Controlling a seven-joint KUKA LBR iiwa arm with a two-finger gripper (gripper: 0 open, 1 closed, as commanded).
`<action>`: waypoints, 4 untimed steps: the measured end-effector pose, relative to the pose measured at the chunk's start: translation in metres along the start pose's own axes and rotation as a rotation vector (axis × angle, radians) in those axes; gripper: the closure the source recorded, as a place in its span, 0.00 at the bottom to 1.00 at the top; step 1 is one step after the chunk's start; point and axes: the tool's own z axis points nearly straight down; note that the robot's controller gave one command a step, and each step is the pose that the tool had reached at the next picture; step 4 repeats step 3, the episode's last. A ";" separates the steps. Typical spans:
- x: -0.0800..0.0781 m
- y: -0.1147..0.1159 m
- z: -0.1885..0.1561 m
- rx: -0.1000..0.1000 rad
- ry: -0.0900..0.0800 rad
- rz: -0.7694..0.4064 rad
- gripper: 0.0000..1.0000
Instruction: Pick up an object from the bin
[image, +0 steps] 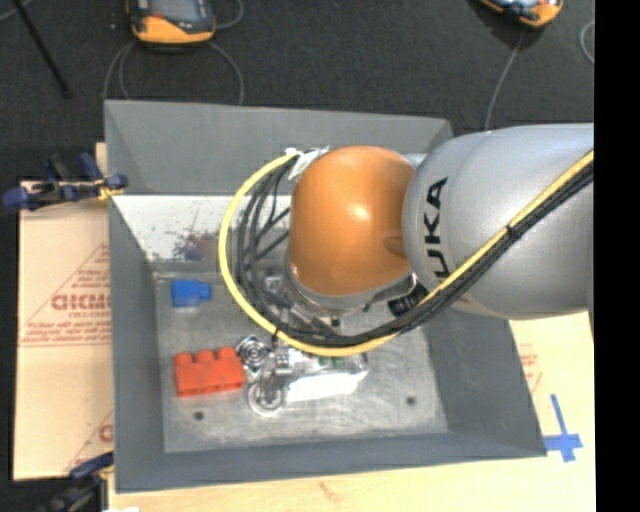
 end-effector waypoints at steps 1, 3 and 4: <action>-0.013 0.027 0.123 0.001 -0.017 -0.430 0.00; -0.021 0.040 0.001 0.001 -0.017 -0.412 1.00; -0.021 0.040 0.001 0.001 -0.017 -0.412 1.00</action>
Offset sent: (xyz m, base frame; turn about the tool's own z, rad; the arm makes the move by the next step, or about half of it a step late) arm 0.0087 0.0279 -0.1250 -0.4324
